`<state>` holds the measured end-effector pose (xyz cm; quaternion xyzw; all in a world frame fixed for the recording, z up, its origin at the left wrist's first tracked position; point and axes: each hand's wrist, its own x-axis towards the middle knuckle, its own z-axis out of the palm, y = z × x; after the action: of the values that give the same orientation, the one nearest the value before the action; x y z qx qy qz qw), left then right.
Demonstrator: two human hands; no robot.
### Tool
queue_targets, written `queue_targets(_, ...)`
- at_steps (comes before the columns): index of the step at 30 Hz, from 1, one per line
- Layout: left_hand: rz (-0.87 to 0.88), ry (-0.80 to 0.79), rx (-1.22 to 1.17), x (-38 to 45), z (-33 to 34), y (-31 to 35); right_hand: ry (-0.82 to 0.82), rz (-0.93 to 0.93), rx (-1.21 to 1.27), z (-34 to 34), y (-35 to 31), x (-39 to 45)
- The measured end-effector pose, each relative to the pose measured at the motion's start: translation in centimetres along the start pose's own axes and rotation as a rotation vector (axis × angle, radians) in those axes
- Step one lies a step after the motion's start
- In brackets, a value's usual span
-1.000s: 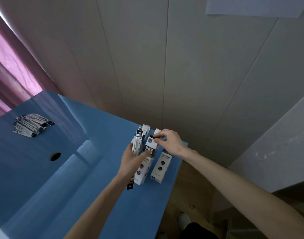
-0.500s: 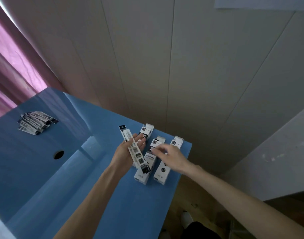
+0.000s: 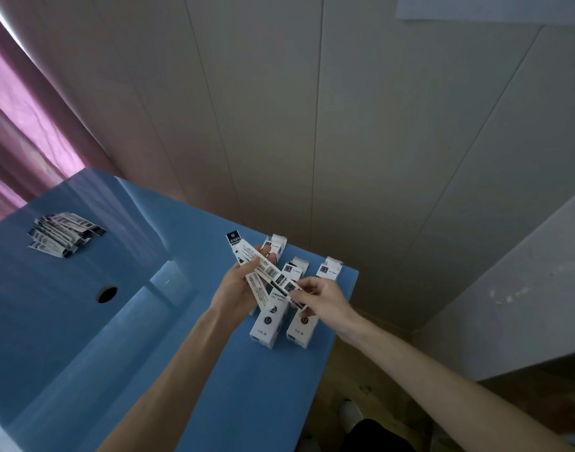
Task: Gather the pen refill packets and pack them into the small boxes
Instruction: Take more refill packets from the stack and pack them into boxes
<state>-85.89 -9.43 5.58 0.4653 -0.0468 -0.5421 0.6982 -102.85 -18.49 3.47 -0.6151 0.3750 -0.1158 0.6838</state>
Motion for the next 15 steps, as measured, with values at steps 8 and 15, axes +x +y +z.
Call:
queue_targets(8, -0.157, -0.03, 0.044, -1.0, -2.1, 1.4, 0.042, -0.153, -0.393, -4.4, -2.4, 1.0)
queue_targets(15, -0.295, -0.24, 0.493, -0.9, -2.0, 0.6, -0.085, -0.325, -0.801, -6.4, -7.4, 1.7)
